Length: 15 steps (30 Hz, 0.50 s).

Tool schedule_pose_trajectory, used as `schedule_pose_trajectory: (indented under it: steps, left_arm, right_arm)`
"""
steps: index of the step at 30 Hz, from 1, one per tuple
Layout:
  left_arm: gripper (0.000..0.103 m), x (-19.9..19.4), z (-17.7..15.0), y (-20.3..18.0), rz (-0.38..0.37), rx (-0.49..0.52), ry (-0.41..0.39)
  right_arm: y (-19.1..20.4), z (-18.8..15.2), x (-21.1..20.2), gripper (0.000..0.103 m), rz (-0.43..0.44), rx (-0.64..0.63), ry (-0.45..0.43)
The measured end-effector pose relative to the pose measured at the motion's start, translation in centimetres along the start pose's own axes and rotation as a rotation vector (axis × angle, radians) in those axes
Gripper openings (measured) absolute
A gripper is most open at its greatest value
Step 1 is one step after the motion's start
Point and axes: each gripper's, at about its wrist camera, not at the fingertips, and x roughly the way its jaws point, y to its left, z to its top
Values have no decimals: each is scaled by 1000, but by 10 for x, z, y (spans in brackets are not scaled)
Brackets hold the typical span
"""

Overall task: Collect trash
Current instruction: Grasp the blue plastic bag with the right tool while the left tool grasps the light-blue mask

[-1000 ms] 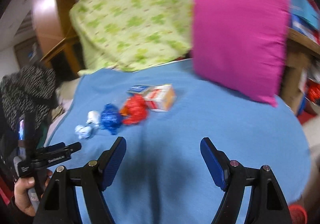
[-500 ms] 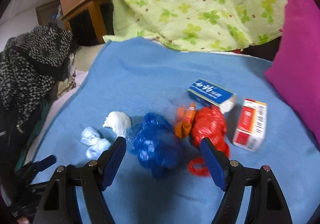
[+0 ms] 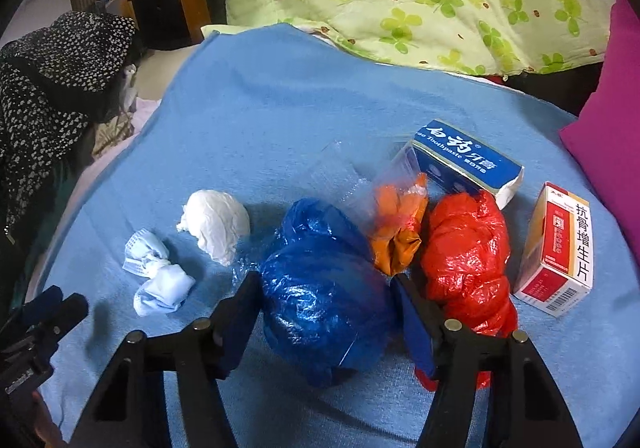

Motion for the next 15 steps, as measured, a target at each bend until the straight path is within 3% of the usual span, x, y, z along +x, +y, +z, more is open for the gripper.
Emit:
schedule_pose_trajectory:
  steps: [15]
  left_arm:
    - [77, 27, 22, -36, -54, 2, 62]
  right_arm:
    - [-19, -44, -65, 66, 82, 104, -99]
